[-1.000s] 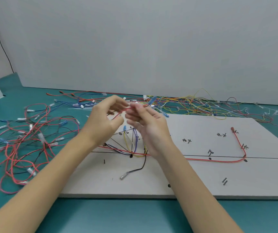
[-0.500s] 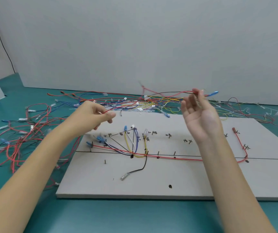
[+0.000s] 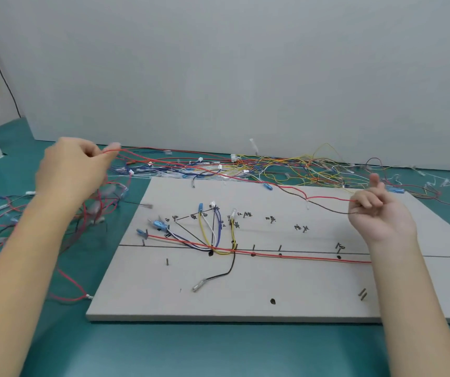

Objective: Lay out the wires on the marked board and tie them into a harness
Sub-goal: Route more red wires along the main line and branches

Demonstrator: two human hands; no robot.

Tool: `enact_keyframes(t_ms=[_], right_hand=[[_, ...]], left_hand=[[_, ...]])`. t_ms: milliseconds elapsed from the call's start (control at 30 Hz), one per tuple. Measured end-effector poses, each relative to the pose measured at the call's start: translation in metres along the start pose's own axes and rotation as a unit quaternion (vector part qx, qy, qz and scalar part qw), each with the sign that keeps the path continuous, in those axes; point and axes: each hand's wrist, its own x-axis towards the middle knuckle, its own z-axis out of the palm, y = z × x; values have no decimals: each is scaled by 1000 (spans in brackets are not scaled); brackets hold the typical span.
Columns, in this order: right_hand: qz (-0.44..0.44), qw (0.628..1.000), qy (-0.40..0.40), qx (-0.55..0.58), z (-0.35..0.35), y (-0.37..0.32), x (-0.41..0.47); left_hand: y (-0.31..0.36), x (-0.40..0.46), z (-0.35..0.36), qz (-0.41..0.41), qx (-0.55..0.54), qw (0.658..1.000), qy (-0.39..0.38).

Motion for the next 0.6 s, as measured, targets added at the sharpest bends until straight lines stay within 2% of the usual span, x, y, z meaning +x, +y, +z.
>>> enact_keyframes(t_ms=[100,367,433,500,567,600], right_hand=[[1,999,14,42,-4,-6,-3],[19,992,42,118,-12,-11,-7],[26,990,34,132,-15,-14,-7],[48,991,15,125,-16,-16,-6],[83,996,-12,42,-13,-13,-6],[99,994,-27,-32,-8,-9,-7]], left_hand=[[-18,13,-5,9,22,996,83],[-68,42,-7,-66,3,996,53],[-68,43,-10,-93,62,994,17],[-64,41,-12,-121,165,977,-61],[-52,37,-12,-112,233,953,-155],[-44,31,-9,-89,250,949,-171]])
